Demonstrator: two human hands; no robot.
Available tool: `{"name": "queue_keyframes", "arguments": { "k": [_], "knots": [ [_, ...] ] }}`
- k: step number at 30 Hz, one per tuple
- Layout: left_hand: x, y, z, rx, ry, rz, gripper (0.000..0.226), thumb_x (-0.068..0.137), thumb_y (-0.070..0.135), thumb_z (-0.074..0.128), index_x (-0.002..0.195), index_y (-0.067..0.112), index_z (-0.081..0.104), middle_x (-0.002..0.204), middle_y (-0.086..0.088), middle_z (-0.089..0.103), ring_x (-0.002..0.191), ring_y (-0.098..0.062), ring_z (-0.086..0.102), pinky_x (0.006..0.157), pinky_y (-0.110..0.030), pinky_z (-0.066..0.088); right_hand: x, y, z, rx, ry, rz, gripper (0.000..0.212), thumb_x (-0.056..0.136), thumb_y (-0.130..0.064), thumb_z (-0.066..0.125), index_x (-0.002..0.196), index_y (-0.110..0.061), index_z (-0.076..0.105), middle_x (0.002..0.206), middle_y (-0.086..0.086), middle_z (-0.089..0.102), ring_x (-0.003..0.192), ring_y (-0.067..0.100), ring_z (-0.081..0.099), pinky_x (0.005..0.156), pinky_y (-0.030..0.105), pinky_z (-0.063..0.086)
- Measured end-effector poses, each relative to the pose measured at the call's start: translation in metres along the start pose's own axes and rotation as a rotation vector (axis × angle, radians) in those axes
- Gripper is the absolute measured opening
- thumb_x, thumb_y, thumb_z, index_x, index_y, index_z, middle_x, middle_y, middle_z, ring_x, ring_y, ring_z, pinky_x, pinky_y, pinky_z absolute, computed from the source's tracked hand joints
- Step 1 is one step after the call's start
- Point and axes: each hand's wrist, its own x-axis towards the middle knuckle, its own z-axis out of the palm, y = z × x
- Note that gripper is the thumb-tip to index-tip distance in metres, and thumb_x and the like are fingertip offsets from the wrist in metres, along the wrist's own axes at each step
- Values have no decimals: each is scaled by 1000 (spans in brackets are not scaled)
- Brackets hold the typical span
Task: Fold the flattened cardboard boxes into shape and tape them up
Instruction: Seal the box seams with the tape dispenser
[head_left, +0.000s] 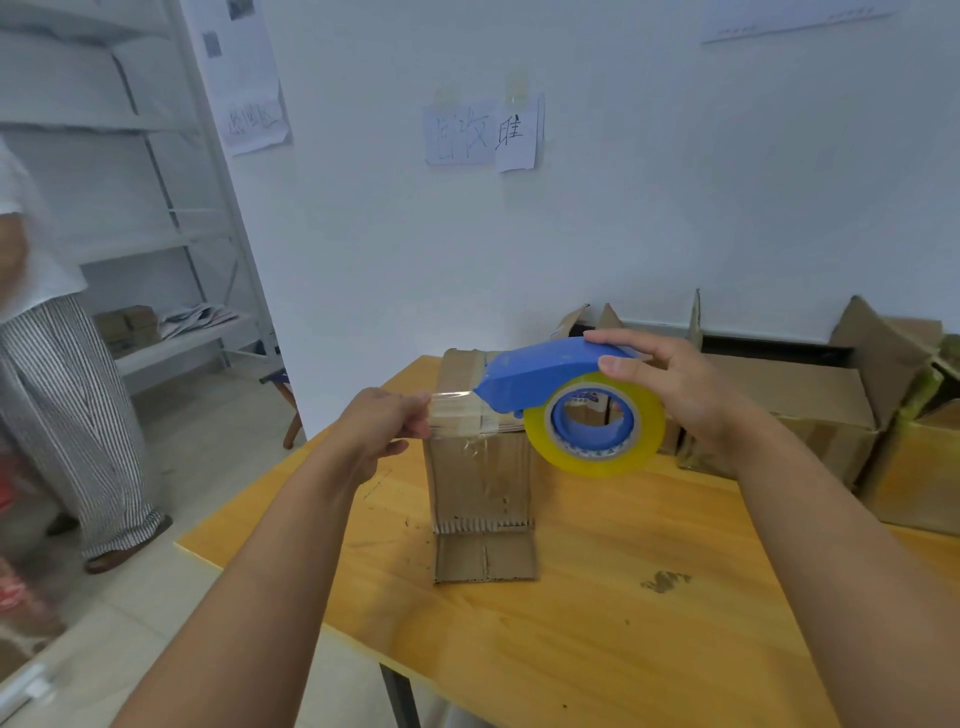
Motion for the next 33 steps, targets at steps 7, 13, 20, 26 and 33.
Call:
{"name": "queue_keyframes", "arguments": {
  "k": [7,13,20,26,33],
  "knots": [
    [-1,-5,-8,67,22,15,28,96,30,64,73,14,62,59,3,65,72,-16,66,65,-29,46,-3,3,-5,-47,-16,-4,38,83,-50,66,120,-44,70,117,-19,70,107,6,67,88,24,53],
    [-3,-8,-4,178,-32,-13,25,95,28,63,81,8,67,61,1,66,68,-14,67,61,-27,47,-3,5,-10,-26,-22,-9,42,82,-47,67,122,-37,70,117,-14,71,103,7,69,81,20,56],
    [2,-12,-3,273,20,-27,30,94,28,61,96,0,70,72,-7,65,71,-17,67,64,-29,47,4,15,-2,-155,-53,-16,42,82,-53,64,122,-45,67,130,-21,60,113,-2,59,88,14,47],
    [5,-19,-1,303,-7,-36,33,96,38,60,90,8,69,75,-7,68,73,-16,67,66,-29,49,7,18,-2,-182,-57,-35,38,83,-55,63,120,-48,68,128,-23,62,109,-8,58,88,14,45],
    [11,-24,1,393,16,-46,37,95,44,57,90,10,71,77,-8,71,70,-17,70,57,-27,54,7,22,1,-173,-55,-52,31,88,-51,68,118,-48,67,117,-26,65,104,-5,61,77,8,50]
  ]
}}
